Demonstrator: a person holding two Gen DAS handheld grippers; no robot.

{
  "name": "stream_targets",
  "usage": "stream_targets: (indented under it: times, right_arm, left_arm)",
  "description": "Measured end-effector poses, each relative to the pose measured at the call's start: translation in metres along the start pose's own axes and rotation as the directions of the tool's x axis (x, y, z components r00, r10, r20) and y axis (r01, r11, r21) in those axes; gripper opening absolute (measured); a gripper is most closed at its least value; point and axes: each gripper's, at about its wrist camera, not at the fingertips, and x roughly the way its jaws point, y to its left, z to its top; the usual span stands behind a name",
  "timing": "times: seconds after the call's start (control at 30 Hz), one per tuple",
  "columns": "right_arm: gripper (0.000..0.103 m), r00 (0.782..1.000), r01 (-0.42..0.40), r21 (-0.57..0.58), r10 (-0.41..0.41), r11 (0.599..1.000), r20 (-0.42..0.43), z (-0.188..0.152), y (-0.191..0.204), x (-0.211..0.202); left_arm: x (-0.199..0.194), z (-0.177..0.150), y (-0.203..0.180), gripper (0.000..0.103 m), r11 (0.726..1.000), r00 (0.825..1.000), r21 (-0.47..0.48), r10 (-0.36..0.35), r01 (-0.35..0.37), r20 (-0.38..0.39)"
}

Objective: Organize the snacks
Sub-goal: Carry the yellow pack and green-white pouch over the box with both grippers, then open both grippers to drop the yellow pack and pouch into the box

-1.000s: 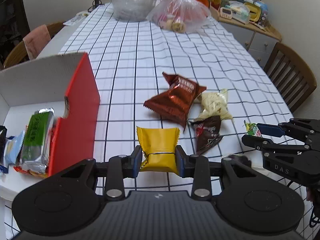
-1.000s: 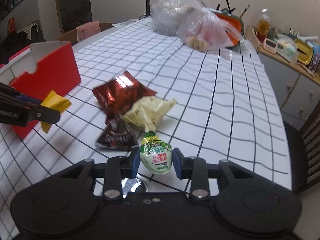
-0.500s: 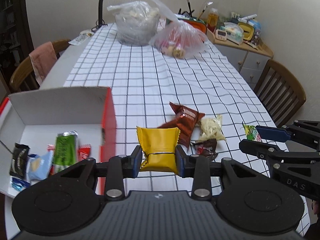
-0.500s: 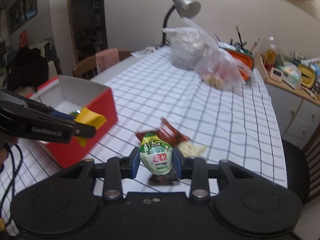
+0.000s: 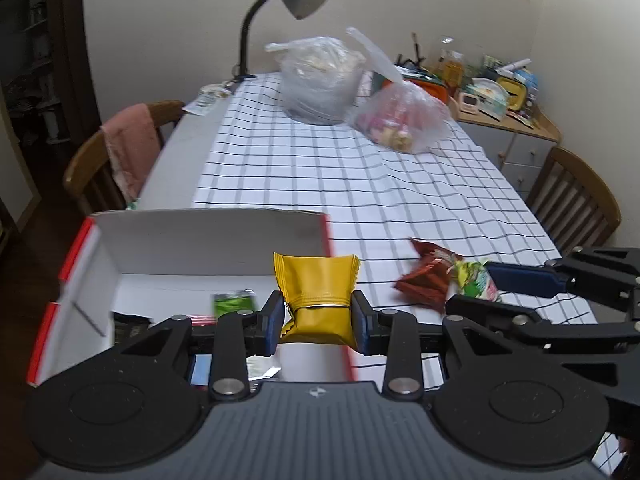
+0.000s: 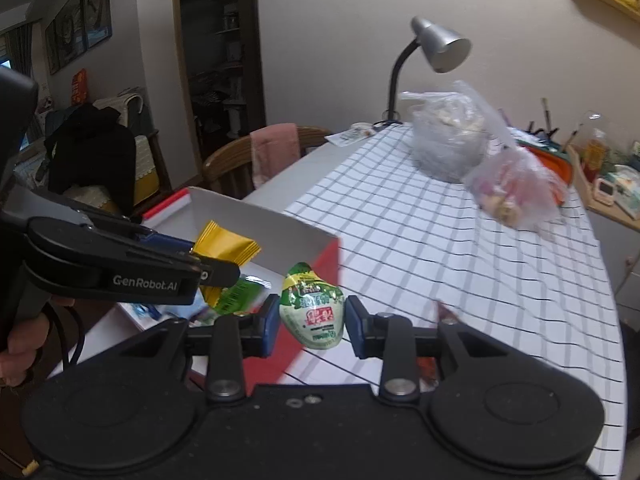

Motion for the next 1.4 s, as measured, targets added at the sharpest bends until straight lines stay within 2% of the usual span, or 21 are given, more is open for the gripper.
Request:
stream_targets:
  times: [0.3, 0.63, 0.97, 1.2, 1.4]
  right_arm:
    - [0.033, 0.996, -0.027, 0.031, 0.029, 0.999, -0.090, 0.016, 0.048, 0.064]
    - [0.033, 0.981, 0.015, 0.014, -0.011, 1.000, -0.196, 0.012, 0.077, 0.126]
    - [0.033, 0.969, 0.017, -0.017, -0.021, 1.000, -0.248, 0.007, 0.096, 0.156]
    - [0.034, 0.964, 0.013, -0.009, -0.015, 1.000, -0.267, 0.002, 0.097, 0.158]
    - [0.037, 0.964, 0.009, 0.010, -0.006, 1.000, -0.266, -0.001, 0.094, 0.155]
  left_arm:
    - [0.003, -0.006, 0.079, 0.034, 0.997, 0.997, -0.026, 0.073, -0.074, -0.027]
    - [0.036, -0.014, 0.149, 0.034, 0.988, 0.983, -0.034, 0.148, -0.152, -0.108]
    - [0.070, -0.021, 0.160, 0.034, 0.987, 0.972, 0.021, 0.161, -0.160, -0.171]
    - [0.084, -0.030, 0.154, 0.035, 0.987, 0.962, 0.057, 0.158, -0.149, -0.221]
    - [0.081, -0.036, 0.152, 0.037, 0.987, 0.962, 0.064, 0.157, -0.146, -0.222]
